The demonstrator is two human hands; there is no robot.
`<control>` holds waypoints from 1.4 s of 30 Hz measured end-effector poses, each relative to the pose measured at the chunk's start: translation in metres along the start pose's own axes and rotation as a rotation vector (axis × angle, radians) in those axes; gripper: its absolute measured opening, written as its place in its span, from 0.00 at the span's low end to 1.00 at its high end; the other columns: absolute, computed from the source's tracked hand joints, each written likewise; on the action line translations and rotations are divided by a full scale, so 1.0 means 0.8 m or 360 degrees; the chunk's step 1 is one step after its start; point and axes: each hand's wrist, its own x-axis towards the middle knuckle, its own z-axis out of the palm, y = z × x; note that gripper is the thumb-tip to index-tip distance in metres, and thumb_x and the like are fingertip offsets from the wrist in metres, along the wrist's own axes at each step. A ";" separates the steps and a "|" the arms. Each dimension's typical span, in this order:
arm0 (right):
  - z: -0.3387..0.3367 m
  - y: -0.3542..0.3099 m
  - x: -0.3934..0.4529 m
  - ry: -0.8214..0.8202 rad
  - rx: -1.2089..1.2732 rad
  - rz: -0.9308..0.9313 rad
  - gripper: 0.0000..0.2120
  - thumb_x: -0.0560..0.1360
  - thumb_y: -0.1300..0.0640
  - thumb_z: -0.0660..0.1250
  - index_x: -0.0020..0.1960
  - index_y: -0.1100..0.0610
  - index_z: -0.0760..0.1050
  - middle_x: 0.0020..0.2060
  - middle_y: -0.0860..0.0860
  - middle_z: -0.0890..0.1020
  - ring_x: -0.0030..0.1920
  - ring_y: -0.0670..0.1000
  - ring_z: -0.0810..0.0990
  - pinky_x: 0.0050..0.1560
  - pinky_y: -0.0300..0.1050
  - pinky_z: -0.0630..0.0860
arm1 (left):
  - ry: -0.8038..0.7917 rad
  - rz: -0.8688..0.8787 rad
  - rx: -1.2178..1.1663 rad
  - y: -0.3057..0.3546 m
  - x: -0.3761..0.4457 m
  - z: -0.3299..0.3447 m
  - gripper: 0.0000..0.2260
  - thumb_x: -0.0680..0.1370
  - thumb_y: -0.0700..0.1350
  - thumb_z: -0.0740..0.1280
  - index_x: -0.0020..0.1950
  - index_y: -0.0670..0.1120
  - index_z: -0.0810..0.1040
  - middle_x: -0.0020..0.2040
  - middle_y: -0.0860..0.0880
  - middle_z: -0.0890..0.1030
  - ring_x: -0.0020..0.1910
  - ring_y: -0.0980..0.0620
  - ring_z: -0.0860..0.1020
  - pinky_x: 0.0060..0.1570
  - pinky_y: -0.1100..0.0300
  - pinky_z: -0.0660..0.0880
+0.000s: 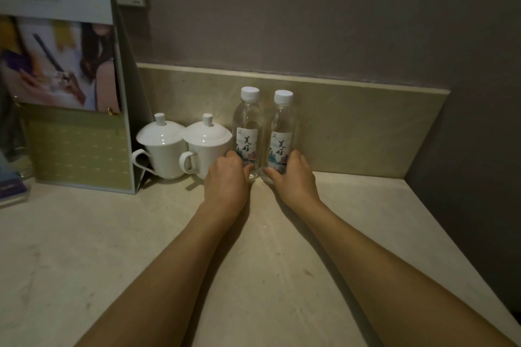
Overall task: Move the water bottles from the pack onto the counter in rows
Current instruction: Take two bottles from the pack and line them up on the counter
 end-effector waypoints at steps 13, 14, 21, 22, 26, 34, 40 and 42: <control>-0.003 -0.005 0.001 -0.0051 0.0040 0.0003 0.23 0.75 0.49 0.69 0.63 0.59 0.67 0.61 0.56 0.73 0.59 0.57 0.75 0.50 0.44 0.69 | 0.0013 -0.0030 -0.0034 0.000 -0.001 0.001 0.13 0.80 0.51 0.66 0.56 0.42 0.76 0.50 0.42 0.82 0.49 0.42 0.81 0.44 0.51 0.75; -0.003 -0.006 0.000 -0.0054 0.0039 0.0009 0.23 0.75 0.50 0.69 0.63 0.60 0.66 0.61 0.57 0.73 0.60 0.57 0.75 0.50 0.44 0.69 | 0.0009 -0.0036 -0.0036 0.001 -0.002 -0.001 0.13 0.80 0.51 0.66 0.56 0.42 0.76 0.50 0.42 0.82 0.49 0.42 0.81 0.44 0.51 0.76; -0.002 -0.008 -0.007 -0.0029 0.0104 0.0095 0.22 0.74 0.48 0.70 0.61 0.57 0.67 0.61 0.55 0.73 0.59 0.56 0.76 0.54 0.50 0.74 | -0.0027 -0.0058 -0.0043 0.007 -0.005 -0.006 0.13 0.80 0.50 0.66 0.57 0.41 0.76 0.52 0.41 0.83 0.51 0.42 0.81 0.43 0.53 0.75; -0.002 -0.008 -0.008 -0.0036 0.0105 0.0112 0.23 0.74 0.48 0.70 0.62 0.57 0.66 0.61 0.55 0.73 0.59 0.56 0.75 0.54 0.50 0.74 | -0.0036 -0.0056 -0.0048 0.007 -0.005 -0.007 0.13 0.80 0.50 0.65 0.57 0.41 0.76 0.52 0.41 0.83 0.51 0.42 0.81 0.45 0.52 0.77; -0.014 -0.012 -0.008 -0.0159 0.0165 0.0147 0.30 0.71 0.47 0.73 0.66 0.58 0.66 0.63 0.55 0.73 0.63 0.57 0.75 0.58 0.51 0.75 | -0.0062 -0.0047 -0.0081 0.008 -0.008 -0.013 0.14 0.79 0.51 0.67 0.56 0.41 0.78 0.52 0.42 0.83 0.51 0.42 0.81 0.50 0.48 0.80; -0.103 0.007 -0.032 0.0063 0.0144 0.0029 0.13 0.75 0.48 0.66 0.53 0.56 0.77 0.45 0.52 0.81 0.50 0.55 0.79 0.50 0.50 0.78 | -0.0118 0.0060 -0.0242 0.086 -0.040 -0.037 0.15 0.79 0.49 0.62 0.38 0.42 0.79 0.36 0.43 0.82 0.38 0.42 0.82 0.44 0.47 0.81; -0.221 0.069 -0.076 0.0156 0.0220 -0.0089 0.09 0.74 0.52 0.66 0.38 0.56 0.77 0.30 0.50 0.80 0.40 0.54 0.82 0.40 0.45 0.75 | -0.0162 0.0227 -0.0404 0.216 -0.104 -0.023 0.17 0.78 0.51 0.59 0.38 0.44 0.80 0.35 0.45 0.84 0.37 0.43 0.83 0.44 0.49 0.80; -0.271 0.107 -0.097 0.0272 0.0245 -0.0111 0.11 0.74 0.54 0.66 0.35 0.56 0.76 0.27 0.48 0.78 0.37 0.52 0.82 0.39 0.44 0.75 | -0.0227 0.0270 -0.0518 0.269 -0.134 -0.006 0.16 0.79 0.50 0.59 0.39 0.43 0.80 0.37 0.44 0.84 0.38 0.42 0.83 0.45 0.48 0.81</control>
